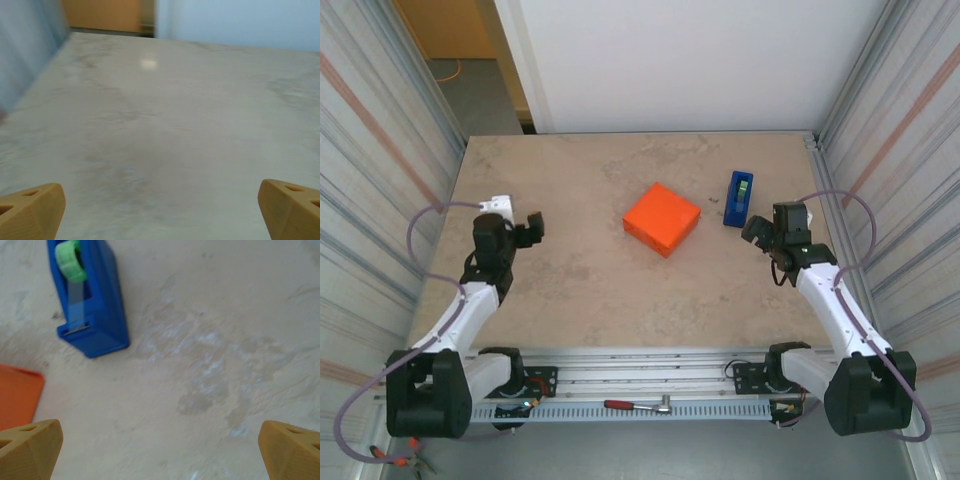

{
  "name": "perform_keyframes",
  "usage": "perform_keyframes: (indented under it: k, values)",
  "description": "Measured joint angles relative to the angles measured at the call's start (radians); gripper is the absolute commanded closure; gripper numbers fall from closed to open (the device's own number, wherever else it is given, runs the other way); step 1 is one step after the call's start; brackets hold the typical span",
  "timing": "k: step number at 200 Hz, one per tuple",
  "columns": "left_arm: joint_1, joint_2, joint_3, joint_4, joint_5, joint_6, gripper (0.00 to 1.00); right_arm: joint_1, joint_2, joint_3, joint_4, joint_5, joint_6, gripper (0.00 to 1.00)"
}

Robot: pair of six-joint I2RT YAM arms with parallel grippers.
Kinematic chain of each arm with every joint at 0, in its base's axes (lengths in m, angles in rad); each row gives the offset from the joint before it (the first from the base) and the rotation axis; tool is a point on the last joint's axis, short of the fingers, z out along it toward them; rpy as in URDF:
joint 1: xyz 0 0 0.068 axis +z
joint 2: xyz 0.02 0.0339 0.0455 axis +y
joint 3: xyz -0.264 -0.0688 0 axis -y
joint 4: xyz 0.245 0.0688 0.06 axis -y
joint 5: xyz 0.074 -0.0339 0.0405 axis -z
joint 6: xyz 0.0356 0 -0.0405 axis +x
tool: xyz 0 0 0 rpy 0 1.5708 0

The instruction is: Wrap the gift box in paper

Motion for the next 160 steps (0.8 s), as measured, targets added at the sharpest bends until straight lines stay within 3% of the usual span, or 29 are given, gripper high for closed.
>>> perform_keyframes:
  k: [25, 72, 109, 160]
  values:
    - [0.025, 0.019, -0.065, 0.069, -0.027, 0.045, 0.01, 0.0, 0.017, -0.01, 0.049, 0.096, -0.047, 0.01]
    - [0.025, 0.147, -0.07, 0.2, 0.037, 0.106, 0.01, -0.003, 0.031, -0.1, 0.239, 0.176, -0.183, 0.01]
    - [0.024, 0.267, -0.068, 0.23, 0.118, 0.145, 0.01, -0.036, 0.098, -0.185, 0.428, 0.18, -0.257, 0.01]
    - [0.016, 0.275, -0.082, 0.327, 0.259, 0.158, 0.01, -0.054, 0.3, -0.213, 0.702, 0.148, -0.287, 0.01]
